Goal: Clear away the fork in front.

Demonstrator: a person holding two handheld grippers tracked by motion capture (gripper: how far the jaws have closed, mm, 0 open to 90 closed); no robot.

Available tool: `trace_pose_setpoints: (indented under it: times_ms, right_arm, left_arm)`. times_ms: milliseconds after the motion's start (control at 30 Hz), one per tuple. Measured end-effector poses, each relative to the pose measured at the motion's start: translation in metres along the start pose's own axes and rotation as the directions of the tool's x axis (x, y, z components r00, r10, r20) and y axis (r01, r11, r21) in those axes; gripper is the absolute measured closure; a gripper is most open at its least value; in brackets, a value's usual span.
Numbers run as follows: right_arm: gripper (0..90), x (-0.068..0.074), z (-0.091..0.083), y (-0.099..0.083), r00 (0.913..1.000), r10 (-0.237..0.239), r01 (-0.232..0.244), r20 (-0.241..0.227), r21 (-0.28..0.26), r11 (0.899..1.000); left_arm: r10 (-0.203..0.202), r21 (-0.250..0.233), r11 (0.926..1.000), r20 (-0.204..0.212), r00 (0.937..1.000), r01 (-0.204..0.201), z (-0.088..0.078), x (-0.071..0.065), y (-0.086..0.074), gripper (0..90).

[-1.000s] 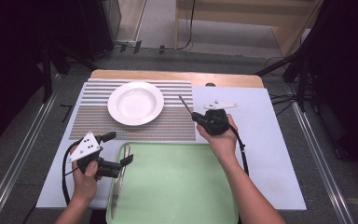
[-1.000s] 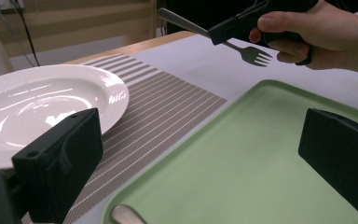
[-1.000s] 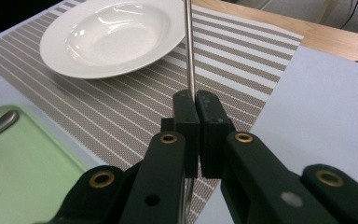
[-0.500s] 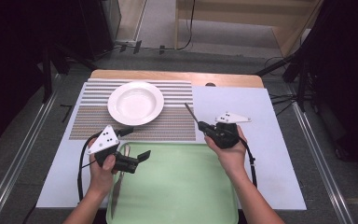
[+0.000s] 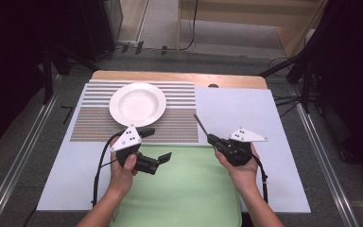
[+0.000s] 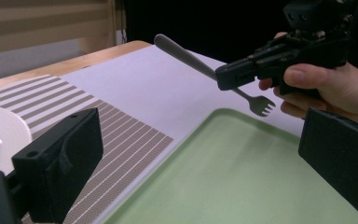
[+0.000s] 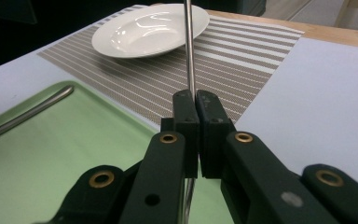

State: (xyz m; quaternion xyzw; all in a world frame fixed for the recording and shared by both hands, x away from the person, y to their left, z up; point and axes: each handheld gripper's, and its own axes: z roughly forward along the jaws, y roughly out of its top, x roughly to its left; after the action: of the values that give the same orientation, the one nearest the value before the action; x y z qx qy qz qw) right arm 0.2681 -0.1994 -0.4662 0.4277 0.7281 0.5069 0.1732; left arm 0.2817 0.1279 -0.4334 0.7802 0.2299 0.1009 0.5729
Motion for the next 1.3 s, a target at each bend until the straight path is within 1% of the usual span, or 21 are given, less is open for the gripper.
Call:
trace_pose_setpoints:
  times_ms: [67,167,233,300,367,433,567,600,633,700,767,800,900,933,967,1000,1067,1100,1167,1233,1300]
  right_arm:
    - [86.5,0.0,-0.004,-0.004,0.9999,0.004,-0.004,-0.011,-0.01,1.0]
    - [86.6,0.002,-0.012,-0.01,0.9996,-0.007,0.006,-0.026,-0.044,0.999]
    - [86.5,0.004,-0.015,-0.011,0.9993,-0.006,0.004,-0.037,-0.049,0.999]
    - [86.5,0.005,-0.016,-0.011,0.9992,-0.005,0.003,-0.04,-0.052,0.999]
    - [86.5,0.008,-0.017,-0.012,0.9986,-0.003,0.0,-0.053,-0.061,0.998]
    - [86.5,0.012,-0.018,-0.012,0.9978,-0.012,0.007,-0.065,-0.072,0.997]
    - [86.5,0.02,-0.017,-0.014,0.996,-0.031,0.023,-0.083,-0.092,0.995]
    - [86.5,0.022,-0.017,-0.014,0.9955,-0.034,0.026,-0.088,-0.095,0.995]
    - [86.5,0.025,-0.016,-0.014,0.9943,-0.038,0.028,-0.1,-0.1,0.995]
    - [86.5,0.027,-0.016,-0.015,0.9941,-0.041,0.031,-0.101,-0.1,0.994]
    - [86.5,0.03,-0.015,-0.015,0.9931,-0.035,0.022,-0.112,-0.108,0.994]
    - [86.5,0.03,-0.015,-0.015,0.9931,-0.035,0.022,-0.112,-0.108,0.994]
    - [86.5,0.034,-0.014,-0.016,0.9916,-0.035,0.021,-0.125,-0.11,0.994]
    - [86.5,0.034,-0.014,-0.016,0.9916,-0.035,0.021,-0.125,-0.11,0.994]
    - [86.5,0.037,-0.013,-0.016,0.9906,-0.045,0.031,-0.129,-0.113,0.993]
    - [86.5,0.037,-0.013,-0.016,0.9906,-0.045,0.031,-0.129,-0.113,0.993]
    - [86.5,0.04,-0.012,-0.016,0.9899,-0.054,0.039,-0.131,-0.115,0.993]
    - [86.5,0.042,-0.011,-0.016,0.9889,-0.06,0.044,-0.136,-0.118,0.992]
    - [86.5,0.044,-0.01,-0.017,0.9887,-0.06,0.044,-0.137,-0.116,0.992]
    - [86.5,0.046,-0.009,-0.017,0.9878,-0.066,0.049,-0.141,-0.117,0.992]
    - [86.5,0.047,-0.008,-0.018,0.9874,-0.068,0.052,-0.143,-0.116,0.992]
  left_arm:
    - [-0.014,0.005,0.9999,0.007,0.9999,0.014,0.005,-0.002,0.001,0.0]
    - [-0.042,-0.004,0.9991,0.036,0.9985,0.042,0.015,-0.004,0.002,0.0]
    - [-0.061,-0.007,0.9981,0.057,0.9965,0.062,0.02,-0.005,0.003,0.0]
    - [-0.08,-0.014,0.9966,0.066,0.9946,0.081,0.025,-0.008,0.004,0.0]
    - [-0.093,-0.024,0.9952,0.052,0.9943,0.095,0.029,-0.01,0.006,4.5]
    - [-0.103,-0.025,0.9942,0.058,0.993,0.105,0.033,-0.012,0.007,6.1]
    - [-0.125,-0.025,0.9916,0.061,0.9902,0.127,0.04,-0.016,0.007,13.1]
    - [-0.131,-0.026,0.9908,0.059,0.9896,0.133,0.042,-0.016,0.008,13.8]
    - [-0.141,-0.024,0.9896,0.056,0.9885,0.142,0.044,-0.017,0.008,18.1]
    - [-0.147,-0.025,0.9887,0.045,0.9882,0.148,0.046,-0.019,0.009,20.2]
    - [-0.151,-0.021,0.9882,0.035,0.988,0.152,0.048,-0.02,0.01,28.9]
    - [-0.152,-0.015,0.9881,0.029,0.9879,0.153,0.049,-0.02,0.011,28.9]
    - [-0.171,-0.013,0.9851,0.024,0.985,0.171,0.051,-0.021,0.012,39.2]
    - [-0.172,-0.013,0.985,0.028,0.9847,0.172,0.052,-0.02,0.011,39.2]
    - [-0.177,-0.01,0.984,0.035,0.9835,0.178,0.052,-0.02,0.011,43.7]
    - [-0.181,-0.01,0.9834,0.035,0.9829,0.181,0.053,-0.02,0.011,43.7]
    - [-0.187,-0.009,0.9823,0.037,0.9817,0.187,0.054,-0.02,0.011,47.7]
    - [-0.187,-0.008,0.9823,0.04,0.9816,0.187,0.054,-0.021,0.011,51.1]
    - [-0.183,-0.002,0.9831,0.036,0.9825,0.183,0.055,-0.022,0.011,52.5]
    - [-0.198,0.008,0.9802,0.042,0.9793,0.198,0.056,-0.021,0.01,54.1]
    - [-0.205,0.002,0.9788,0.043,0.9778,0.205,0.056,-0.021,0.01,57.5]
